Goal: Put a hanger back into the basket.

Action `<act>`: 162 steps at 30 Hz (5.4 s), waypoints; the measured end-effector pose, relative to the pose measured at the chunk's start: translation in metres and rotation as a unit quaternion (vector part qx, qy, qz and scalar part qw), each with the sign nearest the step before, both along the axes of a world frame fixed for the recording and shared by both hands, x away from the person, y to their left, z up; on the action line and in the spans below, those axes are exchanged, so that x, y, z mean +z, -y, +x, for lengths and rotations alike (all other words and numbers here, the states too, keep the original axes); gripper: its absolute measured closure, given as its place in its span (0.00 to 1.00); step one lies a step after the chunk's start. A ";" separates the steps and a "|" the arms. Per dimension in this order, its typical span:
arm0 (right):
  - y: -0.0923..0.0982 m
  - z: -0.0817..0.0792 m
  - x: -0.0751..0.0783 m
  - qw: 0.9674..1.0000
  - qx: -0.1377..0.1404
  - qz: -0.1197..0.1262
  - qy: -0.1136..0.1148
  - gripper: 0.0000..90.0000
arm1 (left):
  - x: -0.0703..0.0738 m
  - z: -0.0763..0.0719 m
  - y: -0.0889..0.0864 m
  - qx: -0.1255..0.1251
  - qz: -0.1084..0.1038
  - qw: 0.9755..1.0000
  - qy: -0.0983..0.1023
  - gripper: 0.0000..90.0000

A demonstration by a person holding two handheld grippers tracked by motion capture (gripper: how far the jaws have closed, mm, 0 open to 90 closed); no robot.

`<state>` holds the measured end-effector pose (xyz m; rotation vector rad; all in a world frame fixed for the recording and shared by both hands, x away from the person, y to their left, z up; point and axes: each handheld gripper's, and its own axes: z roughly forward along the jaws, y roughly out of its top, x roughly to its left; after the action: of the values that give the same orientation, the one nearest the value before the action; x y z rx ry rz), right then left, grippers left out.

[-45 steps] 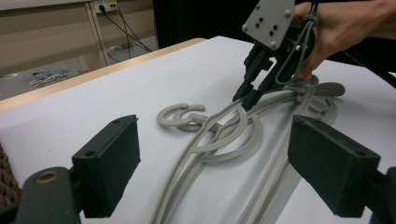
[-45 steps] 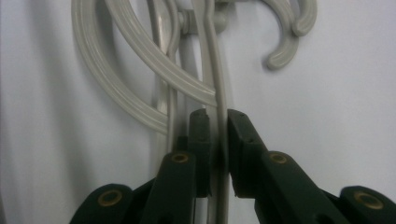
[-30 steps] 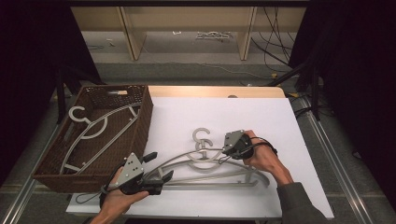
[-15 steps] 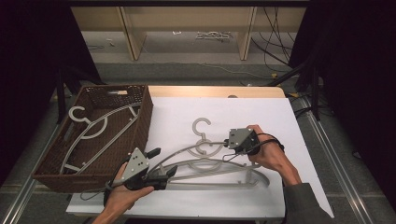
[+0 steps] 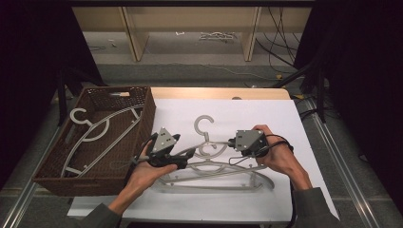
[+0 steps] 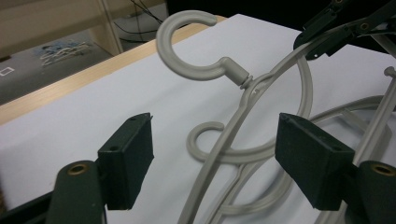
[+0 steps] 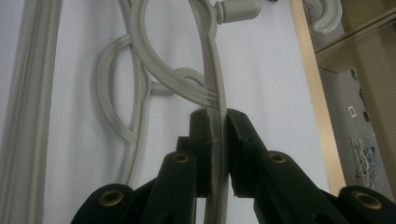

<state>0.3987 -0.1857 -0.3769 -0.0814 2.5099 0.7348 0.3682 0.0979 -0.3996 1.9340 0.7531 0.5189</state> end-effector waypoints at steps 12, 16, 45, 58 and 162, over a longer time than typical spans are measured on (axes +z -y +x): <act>0.006 -0.004 0.017 0.999 0.014 -0.004 0.035 0.91 | 0.005 0.014 0.023 -0.010 0.005 1.000 -0.011 0.46; 0.004 -0.006 0.017 0.999 0.008 0.004 0.034 0.91 | 0.004 0.016 0.027 -0.019 0.009 1.000 -0.020 0.49; 0.000 -0.005 0.020 0.999 -0.006 0.022 0.046 0.82 | 0.012 0.011 0.036 -0.114 0.122 0.986 -0.008 0.89; 0.005 -0.008 0.038 0.973 -0.111 0.204 0.012 0.48 | 0.023 0.020 0.016 -0.094 0.072 0.993 -0.031 0.91; 0.044 -0.054 -0.041 0.890 -0.260 0.364 -0.089 0.26 | 0.081 0.075 -0.259 0.233 0.031 0.972 -0.009 0.91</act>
<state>0.3450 -0.2295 -0.4184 0.9155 2.0822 1.4142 0.4435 0.3570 -0.3187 1.8187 1.2264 0.8178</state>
